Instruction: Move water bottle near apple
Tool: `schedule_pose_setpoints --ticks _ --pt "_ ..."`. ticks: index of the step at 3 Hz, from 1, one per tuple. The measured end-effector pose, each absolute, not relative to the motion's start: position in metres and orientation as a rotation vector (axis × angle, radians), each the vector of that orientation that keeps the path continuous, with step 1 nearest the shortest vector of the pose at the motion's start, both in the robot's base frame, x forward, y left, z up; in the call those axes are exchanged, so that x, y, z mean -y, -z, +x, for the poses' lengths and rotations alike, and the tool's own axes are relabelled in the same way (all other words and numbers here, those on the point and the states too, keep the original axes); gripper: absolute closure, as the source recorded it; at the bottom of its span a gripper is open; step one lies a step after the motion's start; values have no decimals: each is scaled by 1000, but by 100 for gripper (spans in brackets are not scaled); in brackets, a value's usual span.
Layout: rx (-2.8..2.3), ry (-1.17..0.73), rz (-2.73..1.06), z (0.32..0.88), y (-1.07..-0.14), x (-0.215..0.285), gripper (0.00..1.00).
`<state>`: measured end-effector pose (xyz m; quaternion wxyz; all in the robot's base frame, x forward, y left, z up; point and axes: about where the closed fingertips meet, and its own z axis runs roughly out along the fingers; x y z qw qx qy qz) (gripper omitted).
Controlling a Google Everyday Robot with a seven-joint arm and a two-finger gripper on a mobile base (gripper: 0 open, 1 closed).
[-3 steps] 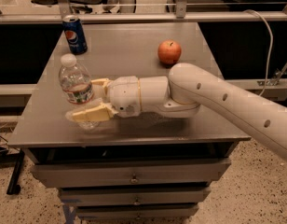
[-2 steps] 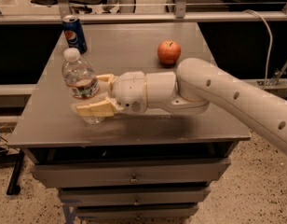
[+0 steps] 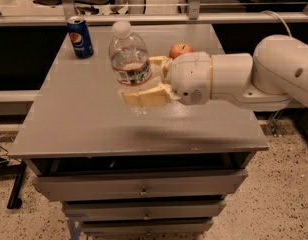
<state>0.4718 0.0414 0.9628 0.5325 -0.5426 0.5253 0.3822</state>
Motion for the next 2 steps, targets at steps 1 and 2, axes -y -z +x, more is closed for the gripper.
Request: schedule_pose_setpoints --ticks 1,2 --pt "-1252 -912 -1294 472 -963 -42 100" --pt "-1289 -842 -1243 483 -970 3 100"
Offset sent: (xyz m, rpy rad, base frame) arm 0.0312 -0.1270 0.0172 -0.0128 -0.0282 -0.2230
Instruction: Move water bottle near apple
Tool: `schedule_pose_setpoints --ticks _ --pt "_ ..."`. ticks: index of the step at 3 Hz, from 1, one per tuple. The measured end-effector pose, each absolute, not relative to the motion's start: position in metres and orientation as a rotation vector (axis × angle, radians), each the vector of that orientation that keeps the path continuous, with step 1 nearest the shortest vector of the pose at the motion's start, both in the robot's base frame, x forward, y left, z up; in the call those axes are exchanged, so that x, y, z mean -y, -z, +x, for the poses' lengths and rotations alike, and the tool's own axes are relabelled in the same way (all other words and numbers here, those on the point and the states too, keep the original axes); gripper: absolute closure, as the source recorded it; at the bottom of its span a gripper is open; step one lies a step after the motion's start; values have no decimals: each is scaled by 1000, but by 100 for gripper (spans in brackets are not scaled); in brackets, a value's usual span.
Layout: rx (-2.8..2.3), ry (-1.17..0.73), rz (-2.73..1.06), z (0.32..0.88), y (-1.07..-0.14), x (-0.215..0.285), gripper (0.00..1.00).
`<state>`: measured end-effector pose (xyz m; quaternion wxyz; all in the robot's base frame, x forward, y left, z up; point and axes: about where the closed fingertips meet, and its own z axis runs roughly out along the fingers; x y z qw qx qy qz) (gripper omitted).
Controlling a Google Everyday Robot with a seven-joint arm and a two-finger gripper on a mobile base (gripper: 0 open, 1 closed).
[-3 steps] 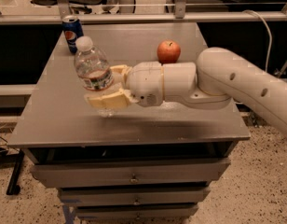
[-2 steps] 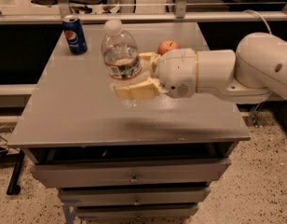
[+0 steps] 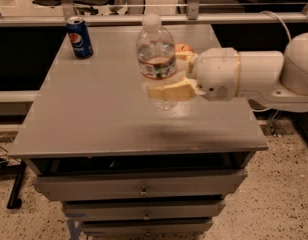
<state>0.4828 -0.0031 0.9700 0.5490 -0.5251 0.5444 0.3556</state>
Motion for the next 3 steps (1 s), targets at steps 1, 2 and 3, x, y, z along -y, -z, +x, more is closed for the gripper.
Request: schedule_pose_setpoints --ticks 1,2,3 --pt "-1309 -738 -1168 504 -986 74 100" --pt "-1297 -678 -1095 532 -998 124 100" --pt "-1287 -649 -1009 569 -996 162 100"
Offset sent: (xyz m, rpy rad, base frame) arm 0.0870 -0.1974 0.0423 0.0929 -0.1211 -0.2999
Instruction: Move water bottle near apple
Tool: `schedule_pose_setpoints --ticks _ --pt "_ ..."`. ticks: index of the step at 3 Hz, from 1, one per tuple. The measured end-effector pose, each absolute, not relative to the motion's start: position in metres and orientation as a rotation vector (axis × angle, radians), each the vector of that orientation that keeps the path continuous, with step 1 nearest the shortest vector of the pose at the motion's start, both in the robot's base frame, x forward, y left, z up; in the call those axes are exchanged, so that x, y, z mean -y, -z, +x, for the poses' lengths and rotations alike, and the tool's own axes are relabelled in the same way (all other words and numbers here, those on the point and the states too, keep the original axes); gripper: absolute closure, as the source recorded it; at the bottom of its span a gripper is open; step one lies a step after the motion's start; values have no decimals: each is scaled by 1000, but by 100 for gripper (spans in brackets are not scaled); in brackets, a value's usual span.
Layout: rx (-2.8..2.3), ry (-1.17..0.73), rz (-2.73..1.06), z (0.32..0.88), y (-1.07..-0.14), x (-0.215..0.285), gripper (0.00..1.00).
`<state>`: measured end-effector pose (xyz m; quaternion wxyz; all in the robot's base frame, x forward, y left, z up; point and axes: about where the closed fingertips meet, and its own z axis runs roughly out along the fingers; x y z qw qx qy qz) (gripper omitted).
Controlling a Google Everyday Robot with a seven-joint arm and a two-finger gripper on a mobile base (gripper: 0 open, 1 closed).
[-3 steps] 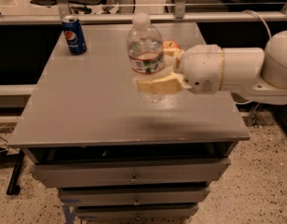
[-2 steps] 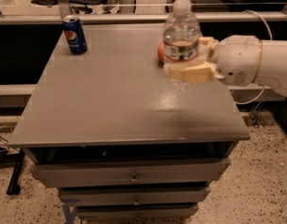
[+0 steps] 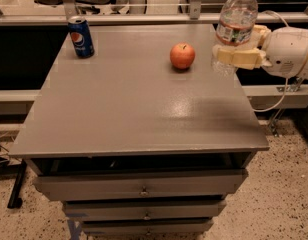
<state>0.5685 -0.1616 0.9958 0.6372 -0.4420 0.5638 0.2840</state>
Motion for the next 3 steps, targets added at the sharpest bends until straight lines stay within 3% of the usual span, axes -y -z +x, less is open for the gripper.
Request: schedule_pose_setpoints --ticks 3 --pt "-1406 -611 -917 670 -941 208 100"
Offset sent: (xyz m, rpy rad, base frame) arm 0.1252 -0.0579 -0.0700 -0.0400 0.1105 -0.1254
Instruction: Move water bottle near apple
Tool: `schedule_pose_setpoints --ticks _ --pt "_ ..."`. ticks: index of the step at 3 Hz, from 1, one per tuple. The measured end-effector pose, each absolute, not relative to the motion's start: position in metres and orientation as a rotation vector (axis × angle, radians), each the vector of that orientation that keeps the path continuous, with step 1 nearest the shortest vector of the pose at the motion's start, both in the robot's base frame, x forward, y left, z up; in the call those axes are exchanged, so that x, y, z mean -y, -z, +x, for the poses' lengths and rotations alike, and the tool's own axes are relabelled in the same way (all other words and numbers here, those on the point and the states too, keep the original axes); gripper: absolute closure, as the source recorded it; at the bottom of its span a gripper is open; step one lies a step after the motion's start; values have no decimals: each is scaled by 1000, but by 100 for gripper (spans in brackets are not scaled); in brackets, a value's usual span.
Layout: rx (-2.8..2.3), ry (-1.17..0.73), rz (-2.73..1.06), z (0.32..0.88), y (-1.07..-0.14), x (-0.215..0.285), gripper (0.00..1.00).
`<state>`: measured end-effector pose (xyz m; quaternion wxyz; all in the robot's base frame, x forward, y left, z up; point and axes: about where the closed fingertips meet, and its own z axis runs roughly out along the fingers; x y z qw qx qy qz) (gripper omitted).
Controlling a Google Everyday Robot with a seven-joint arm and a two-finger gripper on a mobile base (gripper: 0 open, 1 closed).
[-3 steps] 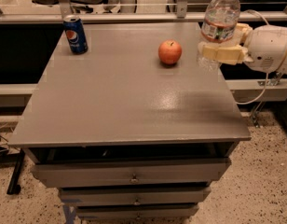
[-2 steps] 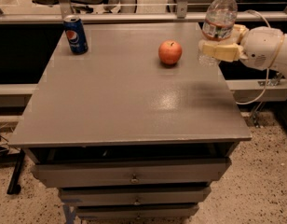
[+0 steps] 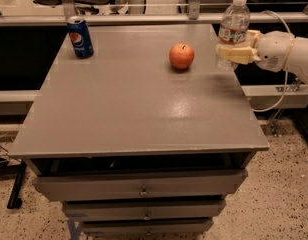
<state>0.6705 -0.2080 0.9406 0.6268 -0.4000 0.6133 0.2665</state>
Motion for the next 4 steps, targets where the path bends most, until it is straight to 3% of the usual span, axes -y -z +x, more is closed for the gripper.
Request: schedule_pose_setpoints --ticks 3,4 --pt "-1411 -680 -861 710 -905 199 100" --pt "-1426 -699 -857 718 -898 192 86"
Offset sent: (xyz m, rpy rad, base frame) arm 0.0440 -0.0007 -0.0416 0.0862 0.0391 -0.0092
